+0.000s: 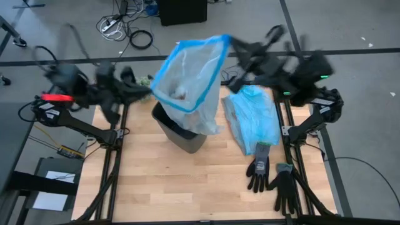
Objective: Place trash/remove bag and relplace
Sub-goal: Remove the trash bag from the bin
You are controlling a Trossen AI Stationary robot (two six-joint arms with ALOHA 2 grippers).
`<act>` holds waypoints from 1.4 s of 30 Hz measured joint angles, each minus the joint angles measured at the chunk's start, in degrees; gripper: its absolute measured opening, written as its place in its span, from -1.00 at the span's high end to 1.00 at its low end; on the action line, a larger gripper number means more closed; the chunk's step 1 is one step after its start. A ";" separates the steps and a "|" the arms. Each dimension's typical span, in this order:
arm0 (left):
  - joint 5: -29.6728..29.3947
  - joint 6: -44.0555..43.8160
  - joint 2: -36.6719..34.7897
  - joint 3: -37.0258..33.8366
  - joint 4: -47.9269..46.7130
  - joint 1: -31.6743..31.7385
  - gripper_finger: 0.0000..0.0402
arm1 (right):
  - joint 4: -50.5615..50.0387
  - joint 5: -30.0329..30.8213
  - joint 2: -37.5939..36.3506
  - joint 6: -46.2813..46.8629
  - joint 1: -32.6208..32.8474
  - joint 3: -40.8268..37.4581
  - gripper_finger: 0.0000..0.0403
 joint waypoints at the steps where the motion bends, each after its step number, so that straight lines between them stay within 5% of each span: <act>1: -0.03 2.96 -0.20 0.71 2.28 0.00 0.98 | 0.25 -0.36 -0.20 0.04 0.34 0.92 1.00; 5: -0.28 12.07 -0.68 2.66 7.34 0.00 0.98 | 0.24 0.45 -0.15 -1.85 0.81 2.37 1.00; 13: -9.26 17.21 2.25 2.99 8.48 1.39 0.98 | 3.03 11.20 -0.12 -12.18 -0.44 2.44 1.00; 19: -8.62 23.99 9.02 2.82 21.04 3.96 0.98 | 11.37 11.09 0.23 -24.99 -0.10 2.32 1.00; 23: -3.03 26.08 13.39 2.86 31.68 5.33 0.98 | 15.94 12.20 -0.12 -34.33 1.93 2.46 1.00; 27: -2.00 24.96 17.44 2.91 32.60 7.24 0.98 | 10.75 20.18 0.23 -35.70 2.34 2.42 1.00; 33: -2.82 11.86 22.42 2.88 25.19 10.47 0.98 | -10.22 35.80 0.30 -26.32 2.20 2.33 1.00; 38: 1.88 1.59 25.67 2.84 22.57 12.74 0.98 | -26.29 39.14 -1.15 -11.84 3.76 2.31 1.00; 42: 5.97 -1.45 27.40 2.86 23.18 13.72 0.98 | -44.77 36.87 -4.17 9.16 3.66 2.33 1.00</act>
